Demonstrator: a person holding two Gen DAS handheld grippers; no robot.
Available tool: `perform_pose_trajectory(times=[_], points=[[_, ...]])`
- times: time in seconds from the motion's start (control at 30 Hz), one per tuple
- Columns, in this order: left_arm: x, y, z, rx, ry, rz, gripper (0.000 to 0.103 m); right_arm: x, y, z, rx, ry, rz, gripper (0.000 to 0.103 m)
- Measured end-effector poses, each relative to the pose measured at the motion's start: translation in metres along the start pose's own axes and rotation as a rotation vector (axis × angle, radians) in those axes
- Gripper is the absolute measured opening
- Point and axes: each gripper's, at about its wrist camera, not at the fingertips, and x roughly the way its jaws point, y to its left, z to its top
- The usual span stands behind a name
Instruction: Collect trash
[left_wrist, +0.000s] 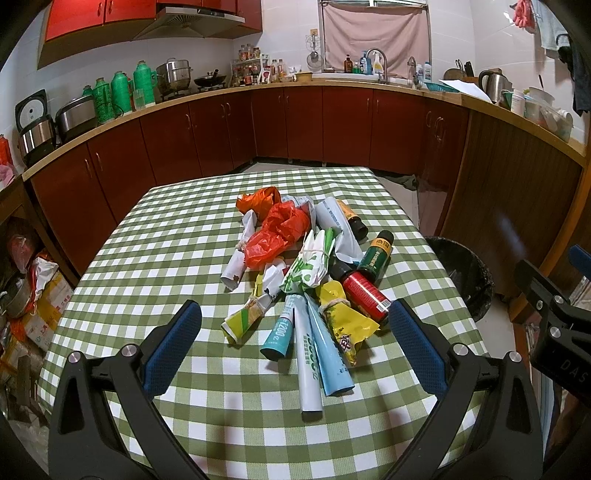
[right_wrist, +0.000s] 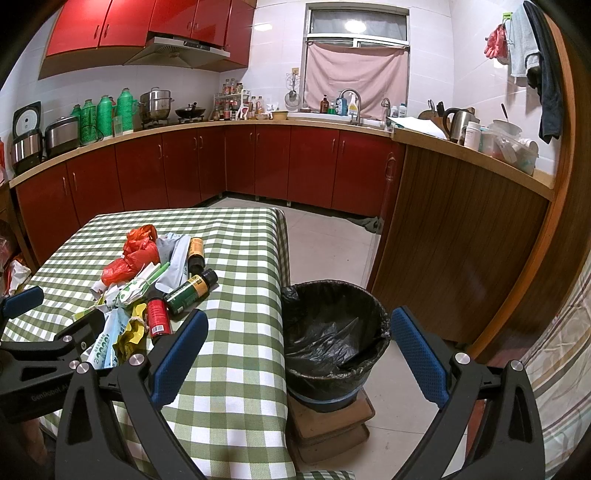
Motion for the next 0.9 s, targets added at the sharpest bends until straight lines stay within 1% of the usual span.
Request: perform_pose_trajectory(times=[0.63,0.67,0.9], points=[[0.000,0.000,-0.001,-0.002,0.004,0.000,0.099,0.000,0.000,0.000,-0.001,0.001,0.000,0.097],[0.000,0.001,-0.006,-0.003,0.004,0.001,0.099,0.000,0.000,0.000,-0.001,0.001,-0.001,0.097],[-0.003,0.003,-0.014,-0.006,0.011,0.001,0.099,-0.002,0.000,0.002,-0.002,0.003,0.003,0.097]])
